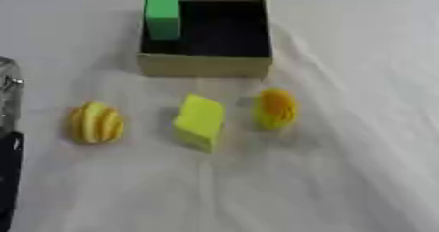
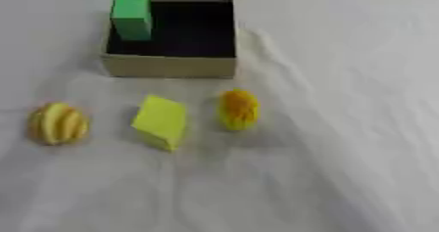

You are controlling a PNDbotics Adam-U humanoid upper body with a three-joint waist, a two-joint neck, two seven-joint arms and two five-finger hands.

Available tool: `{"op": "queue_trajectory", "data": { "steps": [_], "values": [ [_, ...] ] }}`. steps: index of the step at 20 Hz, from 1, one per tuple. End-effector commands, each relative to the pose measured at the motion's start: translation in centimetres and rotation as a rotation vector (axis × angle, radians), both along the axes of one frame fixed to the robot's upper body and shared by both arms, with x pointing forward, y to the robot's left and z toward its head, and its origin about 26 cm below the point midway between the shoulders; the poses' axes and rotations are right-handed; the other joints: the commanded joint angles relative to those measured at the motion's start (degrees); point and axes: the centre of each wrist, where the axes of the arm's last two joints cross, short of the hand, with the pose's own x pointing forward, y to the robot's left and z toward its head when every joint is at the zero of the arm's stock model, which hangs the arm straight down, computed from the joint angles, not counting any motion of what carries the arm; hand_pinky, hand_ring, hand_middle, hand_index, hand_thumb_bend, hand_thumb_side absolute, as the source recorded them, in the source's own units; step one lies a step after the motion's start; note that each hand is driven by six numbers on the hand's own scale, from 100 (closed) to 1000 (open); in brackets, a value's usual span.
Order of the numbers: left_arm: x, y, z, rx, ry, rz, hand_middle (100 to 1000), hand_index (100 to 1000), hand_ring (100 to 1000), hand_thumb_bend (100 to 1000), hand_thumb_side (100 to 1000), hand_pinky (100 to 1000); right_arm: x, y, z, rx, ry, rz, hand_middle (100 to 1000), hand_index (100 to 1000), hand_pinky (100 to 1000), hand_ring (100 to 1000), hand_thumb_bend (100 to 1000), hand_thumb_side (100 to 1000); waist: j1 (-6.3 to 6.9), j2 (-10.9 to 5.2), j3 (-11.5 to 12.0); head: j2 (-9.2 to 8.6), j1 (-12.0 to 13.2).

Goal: Pick up objects on the table and place them in the box.

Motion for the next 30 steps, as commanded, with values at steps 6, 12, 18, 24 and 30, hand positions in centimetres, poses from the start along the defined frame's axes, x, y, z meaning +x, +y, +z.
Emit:
{"op": "queue_trajectory", "data": {
  "steps": [6, 12, 18, 24, 30],
  "values": [
    [-0.5, 0.7, 0.7, 0.012, -0.022, 0.026, 738, 860, 776, 136, 527, 720, -0.6, -1.1, 1.3, -0.016, -0.039, -0.042, 758, 873, 968, 925, 100, 672, 0.22, -1.36, 0.1, -0.69, 0.1],
    [-0.6, 2.5, 0.5, 0.060, -0.008, 0.105, 738, 862, 777, 126, 502, 720, -1.6, -3.2, 0.3, -0.209, -0.121, -0.149, 773, 884, 938, 924, 100, 585, 0.08, -1.82, -0.1, 0.32, 0.1],
    [-0.8, 3.7, 0.3, 0.113, 0.010, 0.160, 739, 862, 778, 103, 495, 719, -3.0, -5.5, -0.7, -0.597, -0.238, -0.276, 806, 891, 900, 918, 100, 423, -0.12, -2.06, -0.4, 1.16, 0.4],
    [-0.8, 4.3, 0.1, 0.138, 0.021, 0.188, 738, 862, 778, 100, 494, 718, -3.6, -6.2, -0.1, -0.875, -0.332, -0.354, 827, 895, 875, 908, 100, 430, 0.18, -2.21, -0.4, 1.53, 0.1],
    [-0.8, 4.3, -0.4, 0.112, 0.040, 0.181, 738, 861, 778, 100, 509, 717, -3.4, -5.4, -1.1, -1.048, -0.392, -0.383, 844, 900, 867, 907, 100, 477, 0.25, -2.20, 0.0, 1.10, -0.3]
  ]
}}
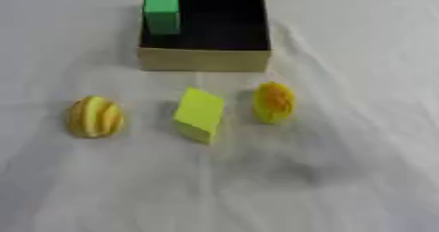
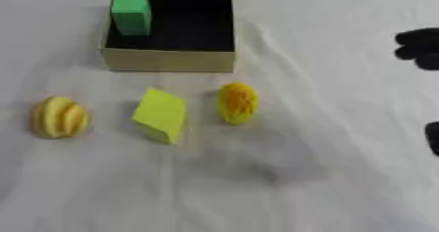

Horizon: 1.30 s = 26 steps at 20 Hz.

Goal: Pick up objects on the table and place them in the box.

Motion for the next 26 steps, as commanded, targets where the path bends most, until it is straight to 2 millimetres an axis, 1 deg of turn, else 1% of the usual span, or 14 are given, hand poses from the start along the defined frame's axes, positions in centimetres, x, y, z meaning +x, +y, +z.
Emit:
{"op": "queue_trajectory", "data": {
  "steps": [1, 5, 8, 12, 19, 26],
  "values": [
    [-0.4, 0.3, 0.5, 0.004, -0.021, 0.011, 737, 861, 778, 100, 511, 717, -0.2, 0.4, 0.5, -0.116, -0.040, -0.009, 845, 901, 866, 906, 100, 486, -0.12, -1.51, 0.1, -0.47, -0.4],
    [-0.4, 0.3, 0.3, 0.008, -0.009, 0.013, 737, 861, 778, 100, 516, 716, -0.2, 1.0, -0.4, -0.197, -0.056, -0.027, 845, 900, 864, 905, 100, 512, -0.24, -1.57, 0.3, -0.48, -0.8],
    [-0.4, 0.2, 0.2, 0.009, -0.003, 0.008, 737, 861, 778, 100, 521, 716, 0.0, 1.5, -0.8, -0.213, -0.068, -0.029, 843, 899, 867, 907, 100, 517, -0.35, -1.61, 0.6, -0.39, -1.2],
    [-0.4, 0.2, 0.0, 0.011, 0.007, 0.002, 737, 861, 778, 100, 528, 716, 0.2, 2.1, -0.9, -0.223, -0.076, -0.023, 844, 900, 870, 911, 100, 527, -0.54, -1.72, 0.7, 0.00, -1.1],
    [-0.3, -0.1, -0.2, 0.019, 0.021, -0.013, 737, 860, 778, 100, 529, 716, 0.6, 3.1, -0.2, -0.233, -0.070, -0.013, 842, 901, 876, 916, 100, 534, -0.74, -2.25, 1.0, 0.45, -1.5],
    [-0.3, -0.4, -0.3, 0.022, 0.030, -0.029, 738, 860, 779, 100, 528, 716, 1.2, 4.3, 1.4, -0.241, -0.033, -0.012, 827, 898, 885, 919, 100, 560, -1.06, -3.14, 1.4, 1.29, -2.5]
  ]
}}
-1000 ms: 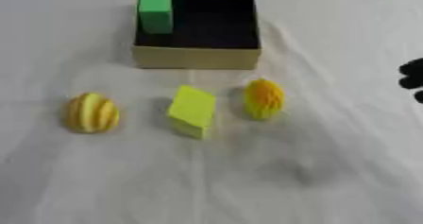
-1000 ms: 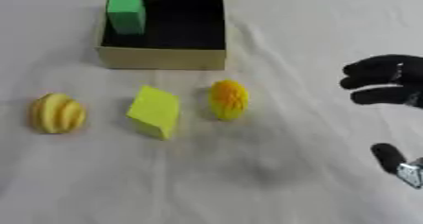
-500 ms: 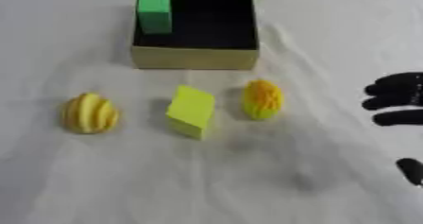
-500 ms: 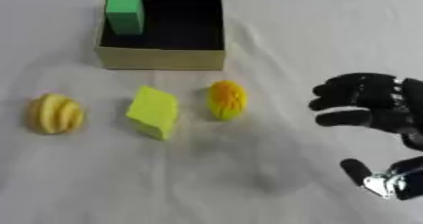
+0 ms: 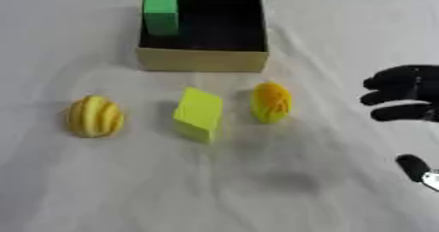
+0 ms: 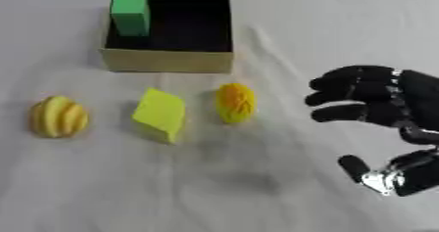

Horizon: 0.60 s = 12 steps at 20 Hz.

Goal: Pick up objects on the table and place them in the box.

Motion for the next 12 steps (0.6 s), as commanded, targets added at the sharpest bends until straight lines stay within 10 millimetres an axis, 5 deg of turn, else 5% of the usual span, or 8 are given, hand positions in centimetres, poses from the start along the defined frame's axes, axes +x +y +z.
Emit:
{"op": "queue_trajectory", "data": {
  "steps": [1, 12],
  "values": [
    [-0.4, -0.1, 0.6, 0.013, -0.020, -0.012, 738, 860, 779, 100, 527, 717, -0.1, 0.4, 1.6, -0.038, 0.015, 0.003, 821, 897, 888, 920, 100, 562, -0.28, -1.81, 0.2, 0.47, -0.7],
    [-0.3, -0.4, 0.5, 0.022, -0.009, -0.030, 738, 860, 779, 100, 527, 717, 0.5, 2.2, 4.2, -0.087, 0.132, -0.011, 801, 893, 907, 921, 100, 638, -0.78, -2.68, 1.0, 1.36, -2.0]
  ]
}}
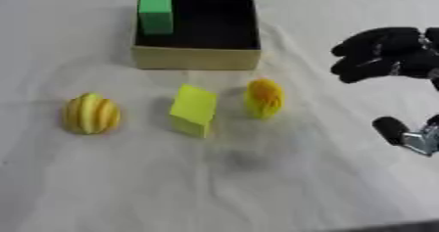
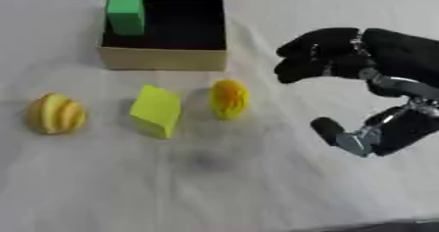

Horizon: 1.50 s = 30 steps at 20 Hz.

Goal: Pick up objects on the table and place them in the box.

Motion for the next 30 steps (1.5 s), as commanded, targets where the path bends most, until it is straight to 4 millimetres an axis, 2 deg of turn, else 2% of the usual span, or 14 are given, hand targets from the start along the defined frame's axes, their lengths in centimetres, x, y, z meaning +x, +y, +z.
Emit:
{"op": "queue_trajectory", "data": {
  "steps": [1, 11, 17, 23, 30],
  "values": [
    [-0.4, -0.1, 0.7, 0.014, -0.026, -0.011, 738, 860, 779, 100, 528, 717, -0.3, 0.3, 1.3, -0.051, 0.019, -0.002, 801, 894, 909, 922, 100, 641, -0.10, -1.44, 0.1, 0.41, -0.5],
    [-0.4, -0.5, 1.0, 0.021, -0.035, -0.031, 739, 861, 780, 100, 520, 718, 0.1, 2.2, 2.2, -0.130, 0.088, -0.033, 808, 903, 925, 933, 100, 651, -0.08, -1.71, 1.3, 0.23, -2.7],
    [-0.4, -0.6, 1.2, 0.026, -0.038, -0.039, 739, 860, 780, 100, 529, 718, 0.3, 3.3, 2.7, -0.154, 0.093, -0.031, 799, 900, 927, 931, 100, 640, -0.25, -1.04, 1.9, -0.14, -3.1],
    [-0.4, -0.7, 1.3, 0.030, -0.041, -0.045, 739, 860, 780, 100, 540, 717, 1.7, 3.4, 3.0, -0.154, 0.102, -0.047, 782, 906, 934, 930, 100, 638, -0.74, 0.05, 2.8, -0.06, -3.3],
    [-0.4, -1.0, 1.6, 0.036, -0.045, -0.062, 739, 858, 778, 100, 548, 716, 3.4, 3.2, 3.1, -0.144, 0.119, -0.073, 761, 904, 935, 929, 100, 562, -1.36, 0.80, 3.8, -0.71, -3.6]
  ]
}}
